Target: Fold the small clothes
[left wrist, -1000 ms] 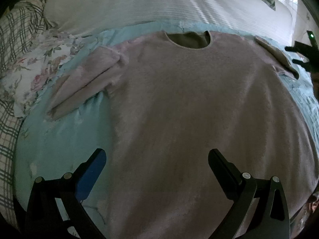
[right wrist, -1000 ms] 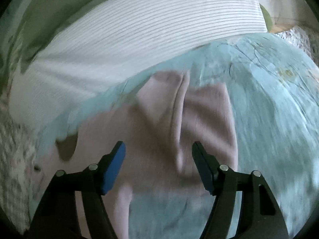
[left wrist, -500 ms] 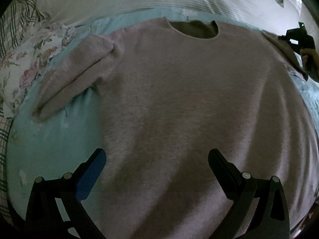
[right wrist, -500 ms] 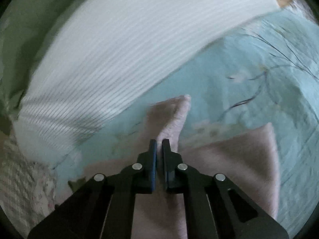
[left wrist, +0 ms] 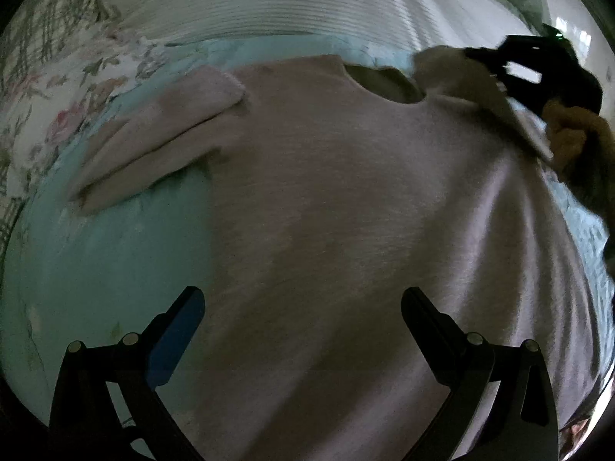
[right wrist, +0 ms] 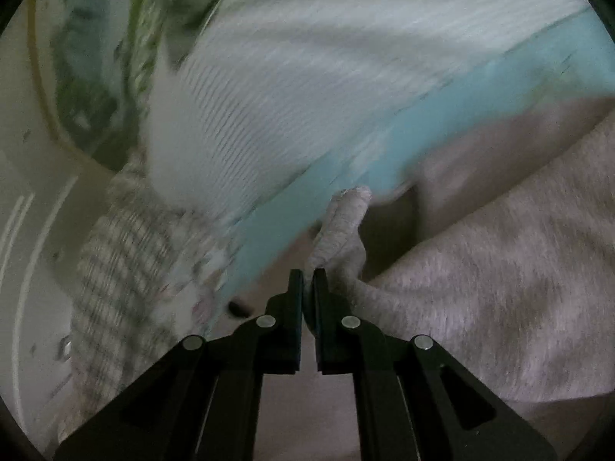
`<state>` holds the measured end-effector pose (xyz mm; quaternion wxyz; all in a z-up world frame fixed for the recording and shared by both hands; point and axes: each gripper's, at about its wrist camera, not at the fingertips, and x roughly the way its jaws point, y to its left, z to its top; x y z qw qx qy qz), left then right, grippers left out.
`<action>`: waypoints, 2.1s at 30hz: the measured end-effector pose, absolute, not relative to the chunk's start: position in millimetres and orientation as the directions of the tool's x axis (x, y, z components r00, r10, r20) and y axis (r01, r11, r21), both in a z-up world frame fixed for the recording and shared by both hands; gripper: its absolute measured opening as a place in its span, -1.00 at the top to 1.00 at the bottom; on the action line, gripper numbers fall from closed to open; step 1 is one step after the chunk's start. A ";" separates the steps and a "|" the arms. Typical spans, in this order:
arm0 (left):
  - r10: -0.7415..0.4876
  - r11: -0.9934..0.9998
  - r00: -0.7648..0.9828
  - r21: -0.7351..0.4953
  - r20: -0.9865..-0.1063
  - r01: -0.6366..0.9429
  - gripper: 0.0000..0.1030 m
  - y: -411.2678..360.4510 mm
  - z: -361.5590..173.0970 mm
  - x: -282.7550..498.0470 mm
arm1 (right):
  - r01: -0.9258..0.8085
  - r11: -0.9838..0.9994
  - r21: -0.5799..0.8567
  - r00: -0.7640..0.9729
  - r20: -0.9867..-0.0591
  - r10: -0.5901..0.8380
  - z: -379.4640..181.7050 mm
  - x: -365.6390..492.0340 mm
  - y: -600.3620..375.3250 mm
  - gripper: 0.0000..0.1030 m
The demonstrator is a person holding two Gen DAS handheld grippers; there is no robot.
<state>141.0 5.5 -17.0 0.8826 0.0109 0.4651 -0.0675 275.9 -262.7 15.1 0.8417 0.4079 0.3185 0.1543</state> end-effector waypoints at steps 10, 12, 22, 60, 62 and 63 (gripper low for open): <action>-0.169 0.985 0.566 -0.154 -0.807 0.074 -0.99 44.1 -17.7 138.1 | -0.077 0.595 0.800 0.578 -0.450 0.681 -27.8 300.4 -140.0 0.81; -0.201 0.978 0.561 -0.200 -0.803 0.064 -0.99 52.7 -19.3 142.8 | -0.050 0.596 0.802 0.519 -0.489 0.701 -41.4 301.3 -132.5 0.70; -0.341 0.927 0.538 -0.371 -0.771 0.055 -0.98 59.7 -24.7 210.3 | 0.017 0.612 0.791 0.633 -0.482 0.605 -31.1 244.2 -202.7 0.13; -0.185 0.982 0.622 -0.114 -0.761 0.152 0.91 23.0 -27.6 307.4 | 0.533 0.776 0.338 0.615 -0.784 -0.081 -11.6 193.9 -415.0 0.74; -0.175 0.984 0.613 -0.110 -0.771 0.143 0.90 22.2 -33.4 308.3 | 0.506 0.794 0.337 0.651 -0.753 -0.096 0.2 186.7 -404.5 0.69; -0.168 0.985 0.610 -0.107 -0.775 0.136 0.90 23.6 -36.5 307.7 | 0.456 0.820 0.345 0.677 -0.733 -0.068 5.0 184.4 -393.5 0.58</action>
